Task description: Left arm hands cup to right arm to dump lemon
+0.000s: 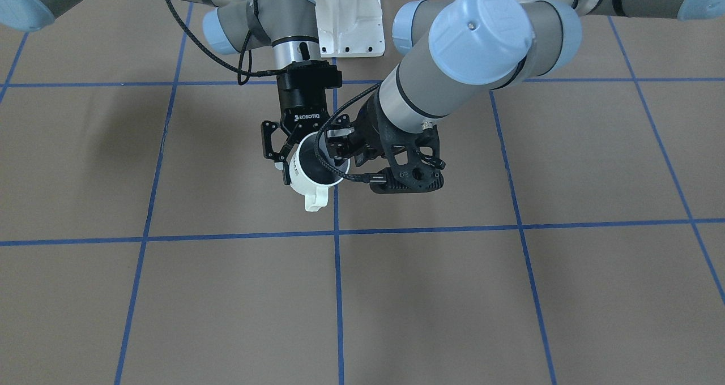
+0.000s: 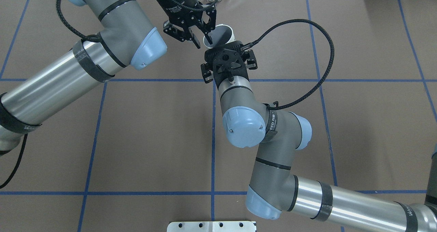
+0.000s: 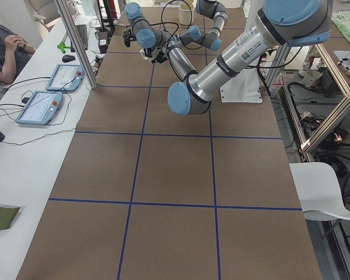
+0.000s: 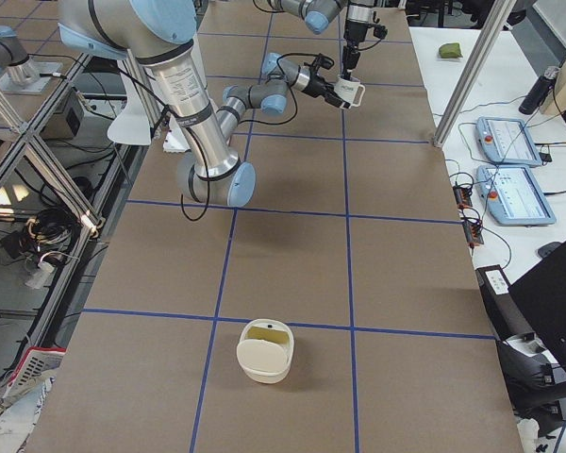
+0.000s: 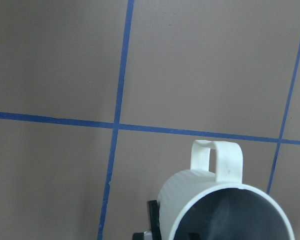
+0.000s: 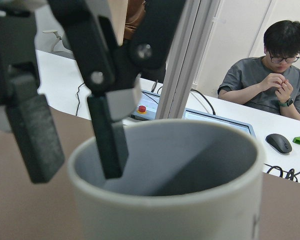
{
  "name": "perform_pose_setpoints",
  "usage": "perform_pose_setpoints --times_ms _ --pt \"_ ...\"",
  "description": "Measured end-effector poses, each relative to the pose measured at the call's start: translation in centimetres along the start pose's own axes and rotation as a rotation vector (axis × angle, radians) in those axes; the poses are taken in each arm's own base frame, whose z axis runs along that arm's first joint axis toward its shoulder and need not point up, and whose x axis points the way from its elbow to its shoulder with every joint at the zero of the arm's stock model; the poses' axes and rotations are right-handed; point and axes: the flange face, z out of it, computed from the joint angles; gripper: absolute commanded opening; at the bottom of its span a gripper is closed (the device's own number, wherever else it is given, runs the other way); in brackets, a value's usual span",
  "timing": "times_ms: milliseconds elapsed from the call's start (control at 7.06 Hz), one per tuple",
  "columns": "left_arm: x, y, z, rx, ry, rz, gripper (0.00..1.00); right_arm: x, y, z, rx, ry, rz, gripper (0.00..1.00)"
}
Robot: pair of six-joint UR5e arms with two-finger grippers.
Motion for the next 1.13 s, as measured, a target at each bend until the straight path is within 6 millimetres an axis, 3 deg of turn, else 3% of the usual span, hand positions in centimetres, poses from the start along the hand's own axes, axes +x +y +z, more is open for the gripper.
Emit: perform_pose_setpoints --times_ms 142,283,850,1134 --pt "0.0 0.0 0.05 0.0 -0.001 0.0 0.39 0.0 0.03 0.02 0.0 0.0 -0.001 0.0" --pt "0.0 0.01 0.09 -0.001 -0.001 -0.001 0.3 -0.03 0.07 0.02 -0.001 0.0 -0.003 0.0" --pt "0.0 0.02 0.13 -0.001 -0.001 -0.002 0.29 -0.1 0.12 -0.04 -0.002 -0.001 -0.007 0.0" --pt "-0.01 0.0 0.15 -0.001 -0.001 -0.002 0.0 -0.14 0.14 -0.07 -0.002 -0.002 -0.008 0.0"
